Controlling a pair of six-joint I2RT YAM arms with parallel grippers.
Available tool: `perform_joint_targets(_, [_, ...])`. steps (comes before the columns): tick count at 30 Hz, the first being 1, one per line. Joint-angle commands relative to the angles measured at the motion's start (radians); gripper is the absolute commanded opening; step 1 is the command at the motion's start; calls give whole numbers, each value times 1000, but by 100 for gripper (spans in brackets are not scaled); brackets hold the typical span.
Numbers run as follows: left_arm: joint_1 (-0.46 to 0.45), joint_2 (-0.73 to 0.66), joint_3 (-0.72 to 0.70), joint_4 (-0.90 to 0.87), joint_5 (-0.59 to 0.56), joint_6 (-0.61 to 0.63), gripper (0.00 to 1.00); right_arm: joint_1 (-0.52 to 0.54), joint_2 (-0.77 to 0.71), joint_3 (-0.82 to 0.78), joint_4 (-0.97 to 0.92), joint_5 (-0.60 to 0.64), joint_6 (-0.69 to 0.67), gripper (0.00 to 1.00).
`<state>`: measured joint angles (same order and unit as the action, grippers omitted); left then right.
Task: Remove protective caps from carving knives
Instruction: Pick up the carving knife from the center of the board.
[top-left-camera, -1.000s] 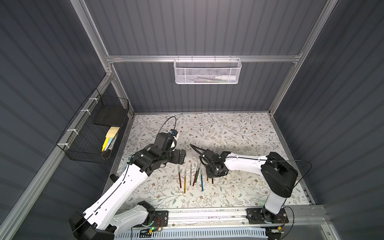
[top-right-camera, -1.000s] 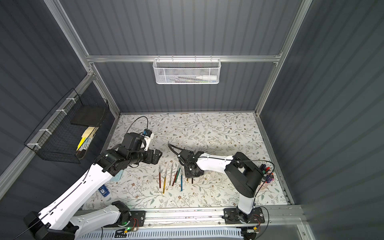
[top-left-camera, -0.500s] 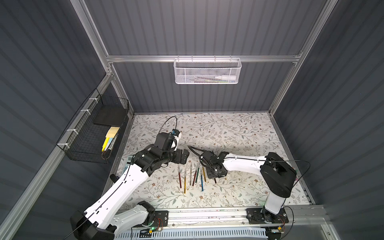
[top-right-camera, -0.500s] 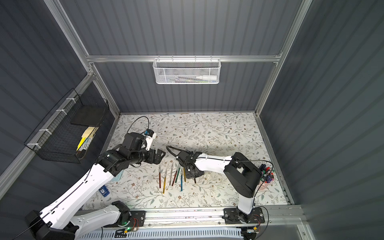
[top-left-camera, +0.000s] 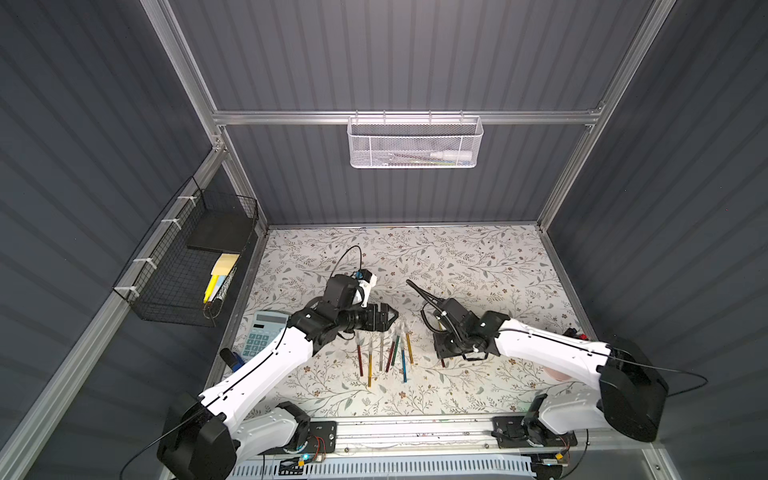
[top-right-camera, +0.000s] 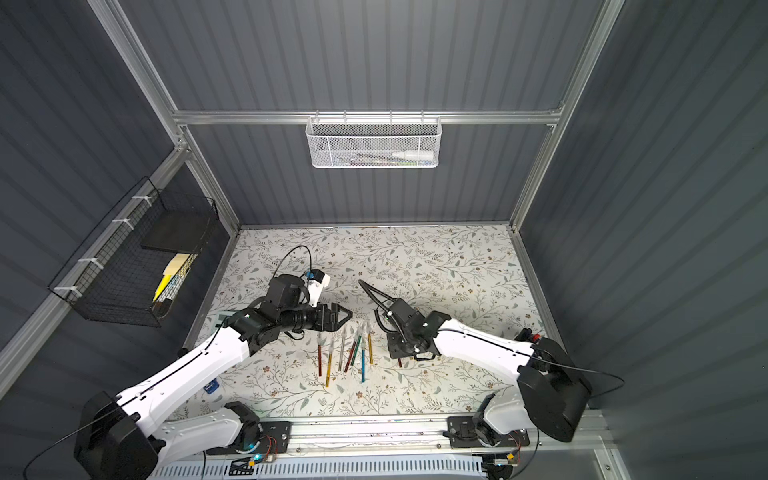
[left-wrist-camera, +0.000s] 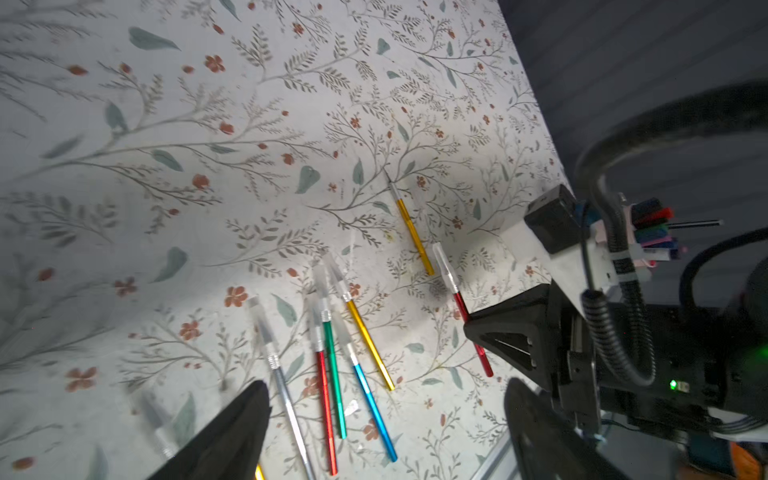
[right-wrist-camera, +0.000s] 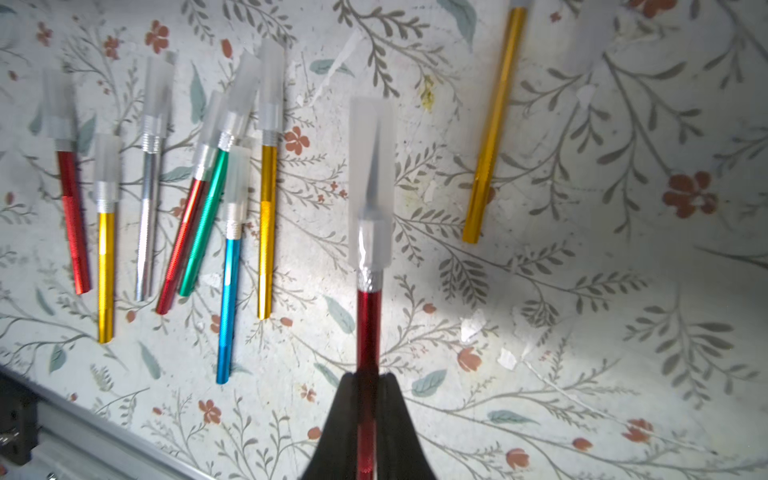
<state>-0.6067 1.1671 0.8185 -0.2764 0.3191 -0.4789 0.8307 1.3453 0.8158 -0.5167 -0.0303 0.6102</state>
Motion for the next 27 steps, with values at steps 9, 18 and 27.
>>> perform_joint_targets(9, [-1, 239, -133, 692, 261, -341, 77, -77, -219, -66, 40, -190, -45, 10])
perform_joint_targets(18, [-73, 348, -38, 717, 246, -375, 72, -78, -219, -58, 24, -203, -42, 10])
perform_joint_targets(27, [-111, 437, 21, 655, 235, -397, 63, -77, -198, -35, 21, -218, -44, 10])
